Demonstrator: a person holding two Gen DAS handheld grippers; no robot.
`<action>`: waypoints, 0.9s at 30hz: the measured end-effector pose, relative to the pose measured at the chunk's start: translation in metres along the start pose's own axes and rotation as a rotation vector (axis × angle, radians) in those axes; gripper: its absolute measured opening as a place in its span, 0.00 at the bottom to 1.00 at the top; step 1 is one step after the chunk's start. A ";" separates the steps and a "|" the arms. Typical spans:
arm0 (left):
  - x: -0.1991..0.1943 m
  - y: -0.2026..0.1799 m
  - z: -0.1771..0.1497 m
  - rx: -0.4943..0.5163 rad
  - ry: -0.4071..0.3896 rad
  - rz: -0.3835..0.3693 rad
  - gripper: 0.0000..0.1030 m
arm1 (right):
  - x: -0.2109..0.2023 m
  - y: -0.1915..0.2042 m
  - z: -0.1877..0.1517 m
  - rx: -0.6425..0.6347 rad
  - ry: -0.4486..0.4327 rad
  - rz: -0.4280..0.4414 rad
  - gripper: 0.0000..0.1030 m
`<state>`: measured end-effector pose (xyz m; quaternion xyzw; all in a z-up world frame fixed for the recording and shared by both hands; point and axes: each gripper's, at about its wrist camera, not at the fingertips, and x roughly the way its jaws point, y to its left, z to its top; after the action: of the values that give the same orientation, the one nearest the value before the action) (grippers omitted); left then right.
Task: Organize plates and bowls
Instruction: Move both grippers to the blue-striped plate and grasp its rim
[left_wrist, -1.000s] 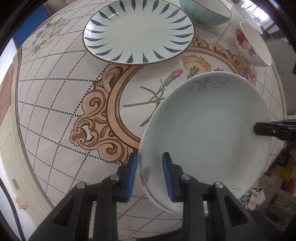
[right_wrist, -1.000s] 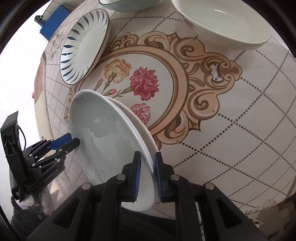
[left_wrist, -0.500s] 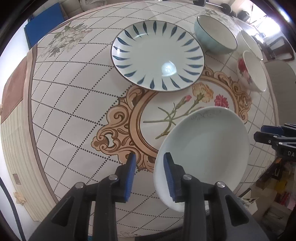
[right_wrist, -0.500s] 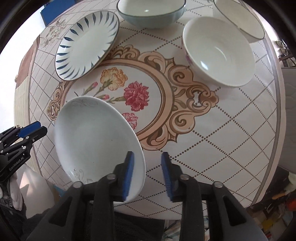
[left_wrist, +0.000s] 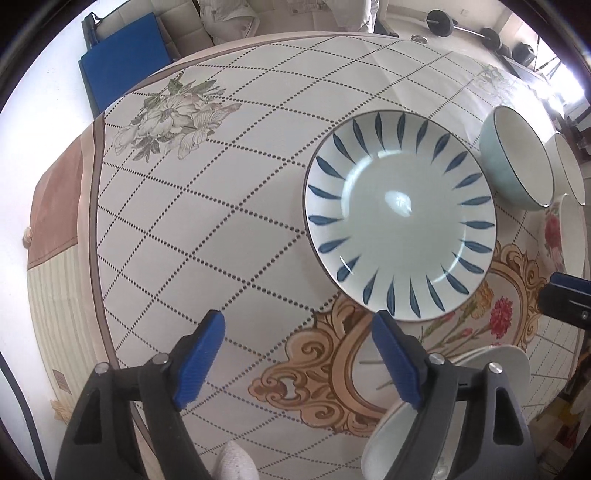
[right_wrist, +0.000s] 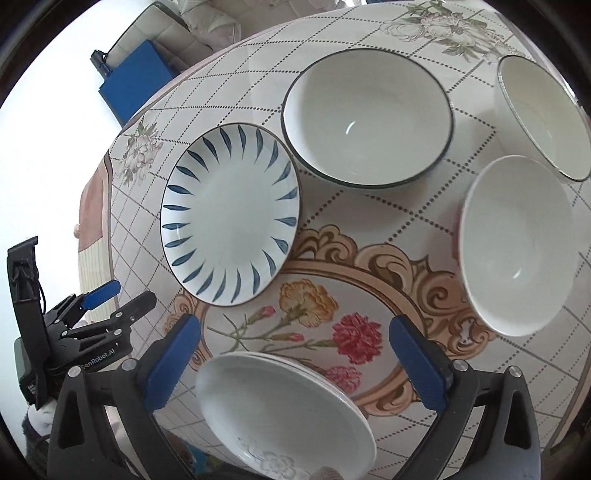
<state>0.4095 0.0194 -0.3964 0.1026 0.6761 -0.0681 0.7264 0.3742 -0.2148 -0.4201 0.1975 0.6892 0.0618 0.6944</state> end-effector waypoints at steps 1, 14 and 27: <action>0.004 -0.001 0.005 0.001 0.000 -0.003 0.82 | 0.006 0.002 0.005 0.003 0.004 0.005 1.00; 0.038 0.013 0.081 -0.046 0.044 -0.100 0.82 | 0.064 0.008 0.045 0.080 0.064 0.089 1.00; 0.076 -0.011 0.139 0.097 0.148 -0.199 0.55 | 0.085 0.013 0.063 0.113 0.081 0.185 0.70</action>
<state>0.5473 -0.0214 -0.4637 0.0745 0.7307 -0.1647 0.6583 0.4424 -0.1845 -0.4964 0.2962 0.6980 0.0946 0.6451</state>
